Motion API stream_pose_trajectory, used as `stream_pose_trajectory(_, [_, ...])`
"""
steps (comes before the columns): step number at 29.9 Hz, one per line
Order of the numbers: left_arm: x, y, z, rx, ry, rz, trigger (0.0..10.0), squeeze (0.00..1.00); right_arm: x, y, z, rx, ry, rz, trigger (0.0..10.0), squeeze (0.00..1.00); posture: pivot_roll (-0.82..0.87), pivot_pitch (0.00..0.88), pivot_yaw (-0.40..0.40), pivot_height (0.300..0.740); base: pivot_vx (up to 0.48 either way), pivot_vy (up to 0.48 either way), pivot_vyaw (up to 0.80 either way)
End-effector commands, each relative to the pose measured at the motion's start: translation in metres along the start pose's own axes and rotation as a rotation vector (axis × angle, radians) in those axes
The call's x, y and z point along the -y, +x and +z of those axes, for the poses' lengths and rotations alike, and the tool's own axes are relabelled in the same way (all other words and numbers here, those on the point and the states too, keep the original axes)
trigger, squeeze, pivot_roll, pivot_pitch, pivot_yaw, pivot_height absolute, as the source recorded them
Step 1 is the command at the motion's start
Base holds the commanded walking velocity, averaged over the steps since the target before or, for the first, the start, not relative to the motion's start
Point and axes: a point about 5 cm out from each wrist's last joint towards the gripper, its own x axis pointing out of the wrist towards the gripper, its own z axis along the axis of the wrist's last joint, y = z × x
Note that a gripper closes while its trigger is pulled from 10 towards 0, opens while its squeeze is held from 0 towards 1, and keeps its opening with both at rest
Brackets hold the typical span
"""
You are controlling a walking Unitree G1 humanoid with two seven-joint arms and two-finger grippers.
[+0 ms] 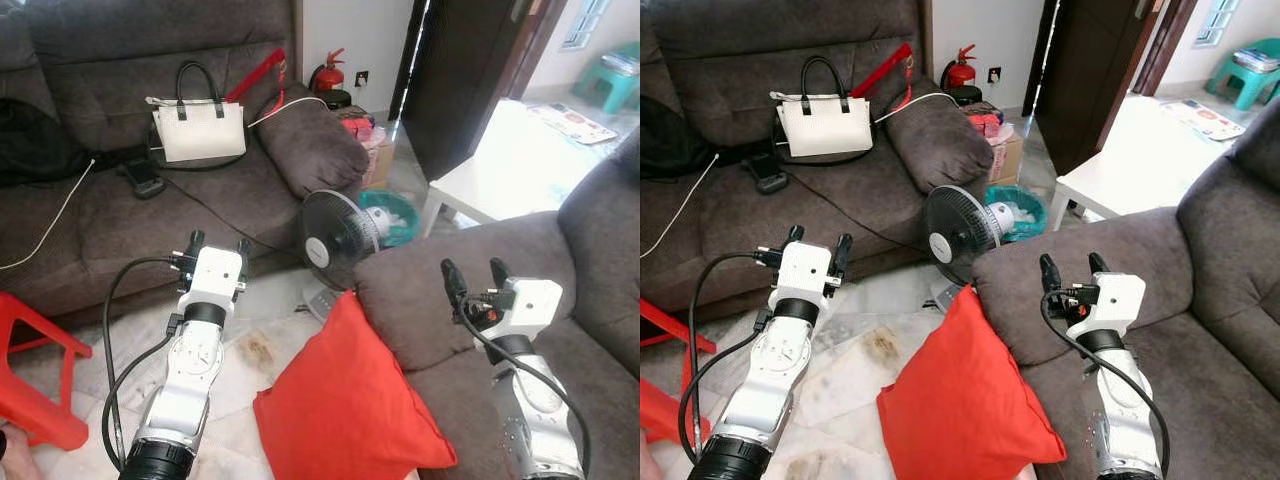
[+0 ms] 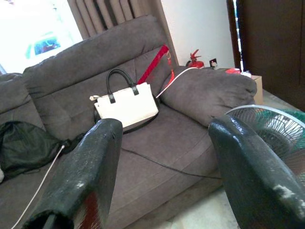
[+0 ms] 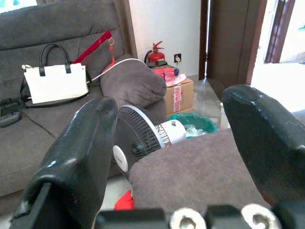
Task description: Move the pillow to the sofa from floor
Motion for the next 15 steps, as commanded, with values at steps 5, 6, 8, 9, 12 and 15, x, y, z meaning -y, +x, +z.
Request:
stream_pose_trajectory(5, [0.0007,0.0021,0.0035,0.02,-0.007,-0.007,10.0,0.0,-0.0003,0.0042,0.0055,0.01,-0.006,0.002,10.0,0.0,0.08,0.0,-0.049,0.74,0.0,0.0,0.0])
stream_pose_trajectory(6, [0.0,0.0022,0.0034,0.02,-0.006,-0.007,10.0,0.0,-0.0012,0.0047,0.0057,0.011,-0.005,0.002,10.0,0.0,0.08,0.0,-0.048,0.74,0.0,0.0,0.0])
stream_pose_trajectory(8, [-0.0016,0.0025,0.0028,0.021,-0.003,-0.006,10.0,0.0,-0.0033,0.0049,0.0061,0.012,-0.001,0.005,10.0,0.0,0.09,0.0,-0.046,0.74,0.0,0.0,0.0])
stream_pose_trajectory(9, [-0.0022,0.0027,0.0024,0.021,-0.002,-0.005,10.0,0.0,-0.0041,0.0048,0.0061,0.012,-0.001,0.006,10.0,0.0,0.08,0.0,-0.046,0.74,0.0,0.0,0.0])
stream_pose_trajectory(12, [-0.0025,0.0041,0.0027,0.023,0.001,-0.006,10.0,0.0,-0.0037,0.0038,0.0054,0.009,0.0,0.006,10.0,0.0,0.08,0.0,-0.045,0.74,0.0,0.0,0.0])
stream_pose_trajectory(15, [-0.0006,0.0076,0.0047,0.03,0.0,-0.012,10.0,0.0,-0.0018,0.0035,0.0041,0.004,-0.001,0.003,10.0,0.0,0.08,0.0,-0.04,0.74,0.0,0.0,0.0])
